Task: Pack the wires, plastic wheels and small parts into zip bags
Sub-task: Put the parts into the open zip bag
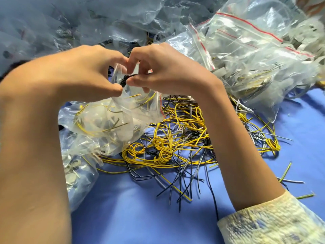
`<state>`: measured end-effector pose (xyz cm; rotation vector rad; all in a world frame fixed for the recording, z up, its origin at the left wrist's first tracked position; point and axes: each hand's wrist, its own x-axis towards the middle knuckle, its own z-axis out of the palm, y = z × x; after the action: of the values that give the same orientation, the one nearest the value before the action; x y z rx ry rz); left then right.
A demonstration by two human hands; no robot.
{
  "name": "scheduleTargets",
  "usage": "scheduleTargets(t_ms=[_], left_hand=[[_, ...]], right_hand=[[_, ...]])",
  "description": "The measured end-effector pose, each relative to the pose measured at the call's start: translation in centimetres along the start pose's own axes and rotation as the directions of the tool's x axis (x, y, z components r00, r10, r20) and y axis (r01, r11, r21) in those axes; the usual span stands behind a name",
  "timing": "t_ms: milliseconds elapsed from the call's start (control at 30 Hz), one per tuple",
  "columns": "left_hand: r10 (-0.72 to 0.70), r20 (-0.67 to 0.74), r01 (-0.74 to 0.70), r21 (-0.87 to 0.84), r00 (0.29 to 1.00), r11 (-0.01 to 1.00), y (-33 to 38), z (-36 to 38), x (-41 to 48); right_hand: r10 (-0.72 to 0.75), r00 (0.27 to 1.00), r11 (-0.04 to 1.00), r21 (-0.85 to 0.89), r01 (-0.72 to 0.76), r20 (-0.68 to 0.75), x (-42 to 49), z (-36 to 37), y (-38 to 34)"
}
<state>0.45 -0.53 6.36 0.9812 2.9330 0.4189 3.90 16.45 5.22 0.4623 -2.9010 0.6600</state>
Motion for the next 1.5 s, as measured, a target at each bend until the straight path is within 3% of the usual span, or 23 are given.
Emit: scheduleTargets(t_ms=[333,567,767,900,1167,1300,1433,1500], left_hand=[[-0.019,-0.004,0.019,-0.021,1.0,1.0,-0.1,-0.5,-0.9],[-0.004,-0.004,0.004,-0.012,1.0,1.0,0.7,-0.4,-1.0],[0.02,-0.017,-0.021,-0.035,1.0,0.999,0.2,-0.3,-0.5],[0.004,-0.002,-0.004,0.017,1.0,1.0,0.7,0.0,-0.5],[-0.036,0.082,0.038,-0.03,0.996,0.999,0.9,-0.2,-0.5],[-0.035,0.065,0.037,-0.037,0.997,0.999,0.8,-0.1,-0.3],[-0.013,0.061,0.013,-0.002,0.998,1.0,1.3,-0.1,-0.3],[-0.003,0.063,0.003,0.004,0.998,1.0,1.7,-0.1,-0.4]], right_hand=[[0.172,0.984,0.981,-0.1,-0.166,0.049,0.3,0.4,-0.3],[0.009,0.987,1.0,0.015,-0.011,0.161,-0.1,0.3,-0.6],[0.002,1.0,0.998,0.069,-0.004,0.026,0.3,0.5,-0.2],[0.014,0.997,0.999,-0.034,-0.017,-0.07,0.9,1.2,-0.2],[-0.04,0.99,0.987,0.159,0.018,0.136,0.4,1.4,-0.3],[-0.014,0.99,0.99,0.139,-0.005,0.137,0.5,1.6,-0.1],[-0.051,0.997,0.994,-0.092,0.057,0.064,1.3,2.4,-0.6],[-0.056,0.997,0.991,-0.115,0.061,0.048,1.3,2.1,-0.8]])
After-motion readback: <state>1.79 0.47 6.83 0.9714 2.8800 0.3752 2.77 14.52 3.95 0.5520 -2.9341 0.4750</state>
